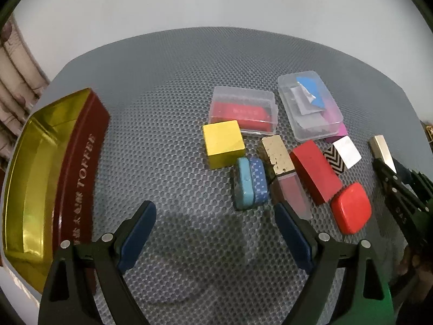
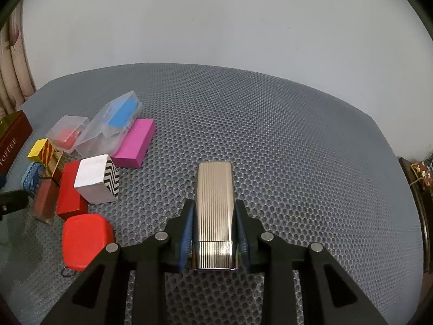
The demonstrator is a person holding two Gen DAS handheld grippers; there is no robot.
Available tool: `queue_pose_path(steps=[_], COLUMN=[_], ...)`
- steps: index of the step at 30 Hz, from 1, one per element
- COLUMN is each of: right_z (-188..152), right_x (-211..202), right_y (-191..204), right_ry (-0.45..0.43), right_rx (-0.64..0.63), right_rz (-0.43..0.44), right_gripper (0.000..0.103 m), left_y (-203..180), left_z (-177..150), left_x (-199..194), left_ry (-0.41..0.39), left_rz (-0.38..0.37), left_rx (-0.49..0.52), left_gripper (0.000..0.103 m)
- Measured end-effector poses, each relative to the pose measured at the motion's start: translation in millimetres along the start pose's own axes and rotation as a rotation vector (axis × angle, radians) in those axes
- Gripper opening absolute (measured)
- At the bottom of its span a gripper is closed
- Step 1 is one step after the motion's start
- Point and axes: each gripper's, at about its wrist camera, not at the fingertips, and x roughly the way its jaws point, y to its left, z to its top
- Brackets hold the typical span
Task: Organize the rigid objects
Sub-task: 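Close the left tool on the blue patterned mini tin, then carry the blue tin with the left tool into the TOFFEE tin tray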
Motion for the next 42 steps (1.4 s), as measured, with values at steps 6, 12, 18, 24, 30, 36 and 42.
queue_pose_path(steps=[6, 12, 18, 24, 30, 36, 42], right_z=[-6.4, -4.9, -5.9, -8.8, -3.0, -5.2, -5.1], right_x=[-4.7, 0.6, -2.7, -6.6, -9.2, -11.9, -11.1], right_y=[-35.5, -33.9, -32.8, -30.0, -24.2, -26.7, -22.8], right_ry=[0.003, 0.003, 0.003, 0.003, 0.004, 0.004, 0.003], right_rx=[0.003, 0.006, 0.006, 0.003, 0.001, -0.007, -0.008], right_rz=[0.010, 0.015, 0.014, 0.010, 0.006, -0.002, -0.001], right_gripper=[0.031, 0.031, 0.031, 0.031, 0.031, 0.031, 0.031], left_y=[4.5, 2.0, -7.5, 4.6, 9.1, 9.7, 7.0], left_z=[10.6, 13.1, 14.7, 24.5, 23.5, 11.9, 1.4], left_x=[7.8, 13.2, 16.9, 12.7, -0.9, -20.7, -33.1], left_ry=[0.009, 0.022, 0.034, 0.024, -0.004, -0.025, -0.029], left_rz=[0.007, -0.004, -0.030, -0.036, -0.039, -0.039, -0.013], left_rx=[-0.030, -0.030, -0.022, -0.001, 0.022, 0.036, 0.009], left_gripper=[0.078, 0.071, 0.053, 0.019, 0.018, 0.018, 0.018])
